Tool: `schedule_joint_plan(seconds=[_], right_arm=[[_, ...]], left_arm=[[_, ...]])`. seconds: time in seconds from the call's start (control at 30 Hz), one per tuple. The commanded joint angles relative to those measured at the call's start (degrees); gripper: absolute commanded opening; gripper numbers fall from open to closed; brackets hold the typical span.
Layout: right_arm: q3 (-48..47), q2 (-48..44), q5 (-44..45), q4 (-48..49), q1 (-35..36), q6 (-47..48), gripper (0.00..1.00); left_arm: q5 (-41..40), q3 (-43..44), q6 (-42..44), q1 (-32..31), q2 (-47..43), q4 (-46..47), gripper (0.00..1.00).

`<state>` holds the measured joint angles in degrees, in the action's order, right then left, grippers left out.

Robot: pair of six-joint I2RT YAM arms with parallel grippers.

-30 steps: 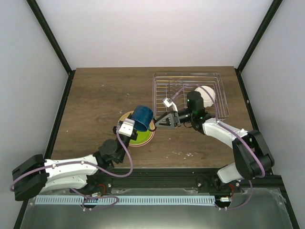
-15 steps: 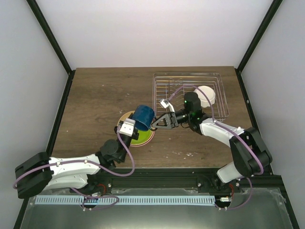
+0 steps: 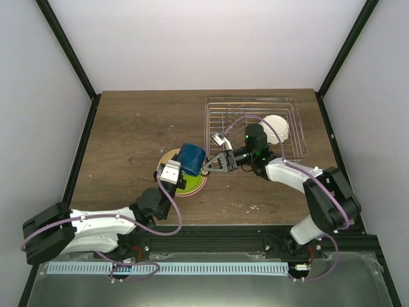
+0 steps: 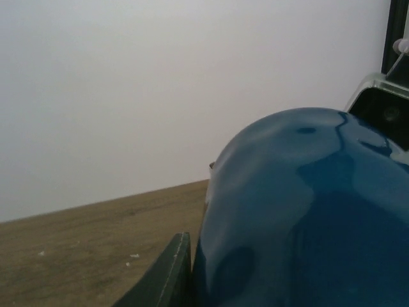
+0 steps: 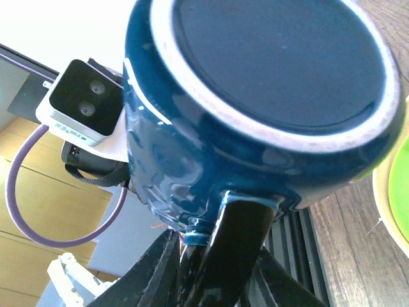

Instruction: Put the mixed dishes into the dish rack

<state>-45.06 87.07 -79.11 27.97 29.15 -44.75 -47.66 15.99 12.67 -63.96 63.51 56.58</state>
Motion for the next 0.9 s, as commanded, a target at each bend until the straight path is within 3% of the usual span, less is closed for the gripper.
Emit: schedule_joint_plan(seconds=[0.0,0.37,0.57,0.87], right_arm=[[-2.3,0.8,0.4,5.7,1.1,2.8,0.02],[-6.5,5.3,3.0,2.4,1.1,5.1,0.01],[-10.5,6.4,5.9,-7.4,1.1,12.8,0.01],[-16.0,7.1,12.9,-19.5,-0.1,21.6,0.01]], left_arm=[[-1.0,-0.9,-4.3,0.1,1.5,3.6,0.24],[-2.9,-3.8,-6.0,0.2,2.7,7.6,0.41],[-3.1,-4.9,-6.5,0.2,0.8,6.8,0.59],[-5.0,-7.3,-10.5,0.2,-9.0,-5.2,0.77]])
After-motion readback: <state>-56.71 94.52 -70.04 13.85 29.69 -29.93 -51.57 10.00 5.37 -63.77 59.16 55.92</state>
